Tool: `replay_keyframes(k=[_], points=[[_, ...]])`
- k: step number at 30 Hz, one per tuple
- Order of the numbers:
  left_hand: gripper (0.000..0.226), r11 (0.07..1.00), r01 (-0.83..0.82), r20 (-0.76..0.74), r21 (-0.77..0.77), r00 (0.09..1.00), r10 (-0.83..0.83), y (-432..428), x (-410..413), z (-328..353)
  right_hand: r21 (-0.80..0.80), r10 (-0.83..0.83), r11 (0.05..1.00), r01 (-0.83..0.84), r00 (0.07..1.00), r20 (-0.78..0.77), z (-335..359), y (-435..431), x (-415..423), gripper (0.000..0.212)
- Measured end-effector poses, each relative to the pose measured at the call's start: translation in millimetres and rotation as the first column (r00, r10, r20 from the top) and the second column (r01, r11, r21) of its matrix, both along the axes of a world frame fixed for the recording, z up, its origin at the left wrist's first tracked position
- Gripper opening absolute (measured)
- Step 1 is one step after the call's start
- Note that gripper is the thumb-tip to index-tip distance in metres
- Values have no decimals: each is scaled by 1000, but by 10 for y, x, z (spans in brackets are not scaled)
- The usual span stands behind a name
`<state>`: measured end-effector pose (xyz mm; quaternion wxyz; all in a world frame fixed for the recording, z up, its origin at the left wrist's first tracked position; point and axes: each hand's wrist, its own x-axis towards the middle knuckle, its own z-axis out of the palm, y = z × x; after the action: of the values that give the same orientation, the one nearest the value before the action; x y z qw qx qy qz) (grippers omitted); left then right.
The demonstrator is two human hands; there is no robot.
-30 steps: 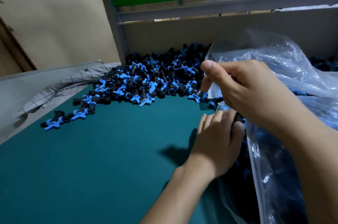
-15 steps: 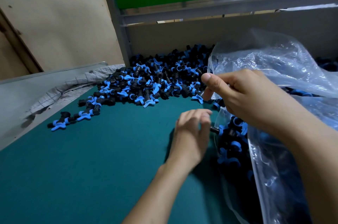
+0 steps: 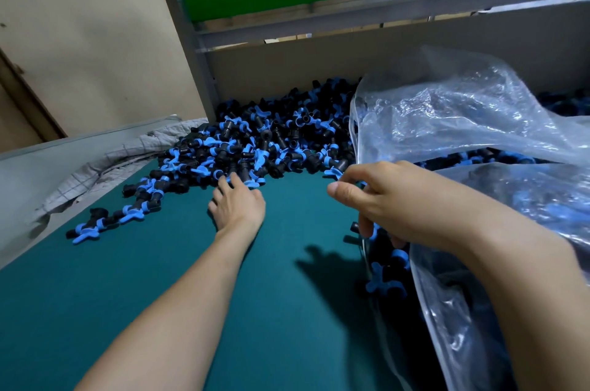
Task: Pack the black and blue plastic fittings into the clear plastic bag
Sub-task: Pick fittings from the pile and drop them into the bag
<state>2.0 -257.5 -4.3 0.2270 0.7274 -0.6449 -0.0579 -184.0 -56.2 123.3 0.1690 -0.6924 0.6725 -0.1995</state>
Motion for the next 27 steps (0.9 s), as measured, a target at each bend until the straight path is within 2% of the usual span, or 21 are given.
replay_keyframes(k=[3, 7, 14, 17, 19, 21, 23, 27], points=[[46, 998, -59, 42, -16, 997, 59, -90, 38, 8, 14, 1, 1000, -1, 1000, 26, -13, -11, -30, 33], [37, 998, -60, 10, -20, 998, 60, -136, 80, -36, 23, -3, 1000, 3, 999, 37, -35, -27, -56, 32], [28, 985, 125, -157, -119, 977, -143, 50, 205, -126, 37, 0, 999, -2, 999, 47, -70, -33, -86, 30], [26, 960, 191, -427, -204, 865, -263, 277, 256, -118, 50, -2, 999, 0, 999, 47, -85, -45, -103, 29], [21, 939, 155, -603, -307, 732, -318, 512, 253, -90, 57, -12, 998, 9, 999, 50, -102, -55, -111, 30], [28, 917, 135, -706, -374, 601, -376, 783, 203, -49, 62, -27, 998, 24, 999, 43, -110, -67, -122, 30], [30, 888, 185, -680, -422, 583, -445, 1031, 142, -47, 66, -41, 997, 38, 999, 35, -117, -69, -118, 30], [20, 776, 316, -478, -546, 643, -598, 1369, -22, -23, 61, -40, 997, 40, 999, 9, -130, -71, -102, 35]])
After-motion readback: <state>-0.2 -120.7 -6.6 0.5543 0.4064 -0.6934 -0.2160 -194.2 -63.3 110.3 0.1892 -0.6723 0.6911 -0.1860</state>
